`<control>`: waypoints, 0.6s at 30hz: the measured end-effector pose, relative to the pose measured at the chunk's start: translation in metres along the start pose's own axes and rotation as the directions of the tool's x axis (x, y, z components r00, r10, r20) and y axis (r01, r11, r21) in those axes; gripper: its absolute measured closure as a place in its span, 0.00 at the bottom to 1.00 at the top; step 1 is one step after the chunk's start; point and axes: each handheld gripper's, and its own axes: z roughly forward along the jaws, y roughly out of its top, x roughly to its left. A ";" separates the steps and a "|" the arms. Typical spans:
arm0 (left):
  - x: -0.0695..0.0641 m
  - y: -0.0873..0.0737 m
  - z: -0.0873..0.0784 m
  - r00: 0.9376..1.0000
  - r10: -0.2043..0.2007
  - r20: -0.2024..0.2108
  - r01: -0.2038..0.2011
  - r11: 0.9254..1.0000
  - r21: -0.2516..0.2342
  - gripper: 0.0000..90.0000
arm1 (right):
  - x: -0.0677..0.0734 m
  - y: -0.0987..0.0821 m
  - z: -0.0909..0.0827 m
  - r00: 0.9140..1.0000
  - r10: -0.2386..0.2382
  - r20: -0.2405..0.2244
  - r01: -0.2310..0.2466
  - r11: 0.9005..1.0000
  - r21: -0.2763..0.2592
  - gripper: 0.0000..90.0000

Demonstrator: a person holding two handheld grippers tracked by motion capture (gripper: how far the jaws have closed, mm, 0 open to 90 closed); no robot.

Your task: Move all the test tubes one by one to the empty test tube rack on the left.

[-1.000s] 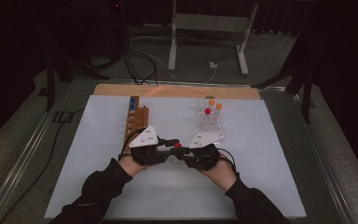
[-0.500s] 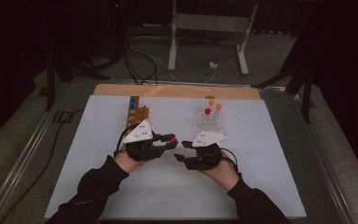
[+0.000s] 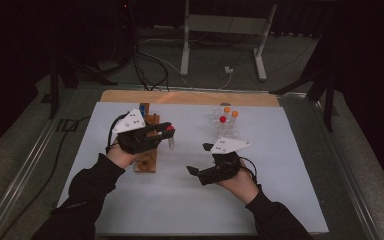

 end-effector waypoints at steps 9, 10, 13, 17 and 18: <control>0.024 0.006 -0.017 0.997 -0.021 -0.068 0.021 1.000 -0.005 0.80 | 0.001 0.002 -0.004 1.000 0.008 -0.024 -0.009 1.000 -0.026 0.00; 0.026 0.006 -0.019 0.997 -0.019 -0.079 0.018 1.000 -0.005 0.80 | 0.001 0.002 -0.004 1.000 0.006 -0.019 -0.006 0.999 -0.031 0.00; 0.032 0.007 -0.024 0.995 -0.022 -0.100 0.021 1.000 -0.013 0.80 | 0.000 0.002 -0.004 1.000 0.006 -0.018 -0.007 0.999 -0.031 0.00; 0.041 0.008 -0.029 0.991 -0.029 -0.130 0.028 1.000 -0.013 0.80 | -0.001 0.002 -0.004 0.999 0.008 -0.031 -0.008 1.000 -0.028 0.00; 0.044 0.008 -0.030 0.990 -0.033 -0.139 0.031 0.999 -0.010 0.80 | 0.000 0.002 -0.004 0.999 0.008 -0.035 -0.009 1.000 -0.027 0.00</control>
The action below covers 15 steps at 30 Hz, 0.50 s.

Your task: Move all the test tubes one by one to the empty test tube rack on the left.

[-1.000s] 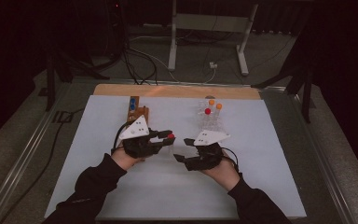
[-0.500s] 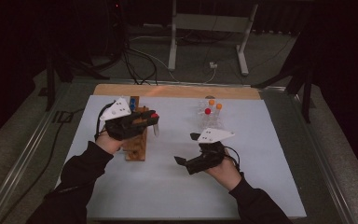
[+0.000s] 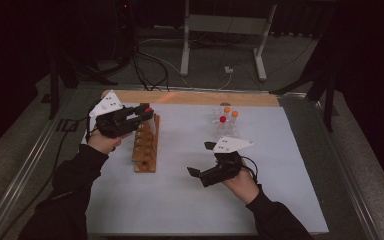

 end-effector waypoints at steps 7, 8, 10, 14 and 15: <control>0.017 -0.002 -0.003 0.999 -0.016 -0.046 0.016 1.000 0.003 0.80 | 0.001 0.000 0.000 1.000 -0.010 -0.001 0.010 1.000 0.005 0.00; 0.020 -0.002 -0.004 0.998 -0.021 -0.056 0.021 1.000 -0.001 0.80 | 0.001 0.000 0.000 1.000 -0.009 -0.003 0.009 1.000 0.006 0.00; 0.025 -0.003 -0.004 0.997 -0.028 -0.068 0.028 1.000 -0.001 0.80 | 0.001 0.000 0.000 1.000 -0.011 -0.003 0.011 1.000 0.003 0.00; 0.033 -0.006 -0.002 0.995 -0.043 -0.093 0.043 0.999 0.001 0.80 | 0.001 0.000 -0.001 1.000 -0.013 -0.007 0.013 1.000 -0.002 0.00; 0.035 -0.007 -0.001 0.994 -0.042 -0.097 0.043 0.999 0.004 0.80 | 0.001 0.000 -0.001 1.000 -0.017 -0.003 0.017 1.000 -0.003 0.00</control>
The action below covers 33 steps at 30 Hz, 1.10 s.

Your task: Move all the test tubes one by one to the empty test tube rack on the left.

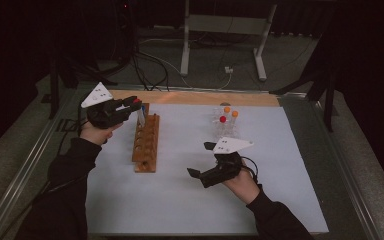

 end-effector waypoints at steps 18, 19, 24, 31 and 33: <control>0.022 -0.033 0.024 0.996 -0.065 -0.062 0.068 0.997 0.043 0.80 | 0.001 -0.001 -0.001 1.000 -0.011 -0.011 0.011 1.000 0.007 0.00; 0.022 -0.035 0.024 0.996 -0.073 -0.057 0.076 0.996 0.044 0.80 | 0.001 -0.001 -0.001 1.000 -0.012 -0.011 0.012 1.000 0.007 0.00; 0.019 -0.044 0.029 0.996 -0.074 -0.056 0.078 0.995 0.068 0.80 | 0.001 -0.001 -0.001 1.000 -0.011 -0.010 0.011 1.000 0.008 0.00; 0.018 -0.056 0.035 0.994 -0.089 -0.058 0.094 0.991 0.098 0.80 | 0.001 -0.001 -0.001 1.000 -0.010 -0.014 0.010 1.000 0.011 0.00; 0.018 -0.058 0.037 0.994 -0.093 -0.057 0.099 0.990 0.105 0.80 | 0.001 -0.001 -0.001 1.000 -0.011 -0.012 0.011 1.000 0.010 0.00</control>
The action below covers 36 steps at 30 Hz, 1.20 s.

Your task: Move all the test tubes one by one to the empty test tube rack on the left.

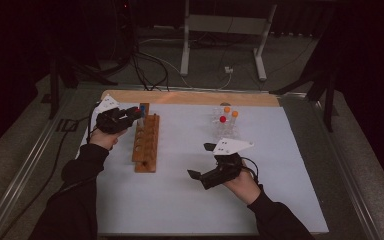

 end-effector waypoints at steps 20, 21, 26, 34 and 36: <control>0.002 -0.015 0.005 1.000 -0.007 0.010 0.007 0.999 0.043 0.79 | -0.002 0.001 -0.003 1.000 0.006 0.002 -0.006 1.000 -0.009 0.00; 0.002 -0.014 0.005 1.000 -0.009 0.013 0.009 0.999 0.045 0.78 | -0.002 0.001 -0.003 1.000 0.004 0.001 -0.004 1.000 -0.009 0.00; 0.001 -0.011 -0.001 0.999 -0.026 0.034 0.025 0.999 0.032 0.62 | -0.005 0.003 -0.006 1.000 -0.005 0.010 0.005 1.000 -0.023 0.00; -0.017 0.000 -0.028 0.995 0.003 0.095 0.001 0.999 -0.040 0.19 | -0.023 0.008 -0.021 0.997 -0.020 0.073 0.025 0.997 -0.068 0.00; -0.023 0.000 -0.035 0.992 0.012 0.124 -0.005 0.998 -0.057 0.15 | -0.032 0.009 -0.026 0.995 0.006 0.096 0.002 0.997 -0.077 0.00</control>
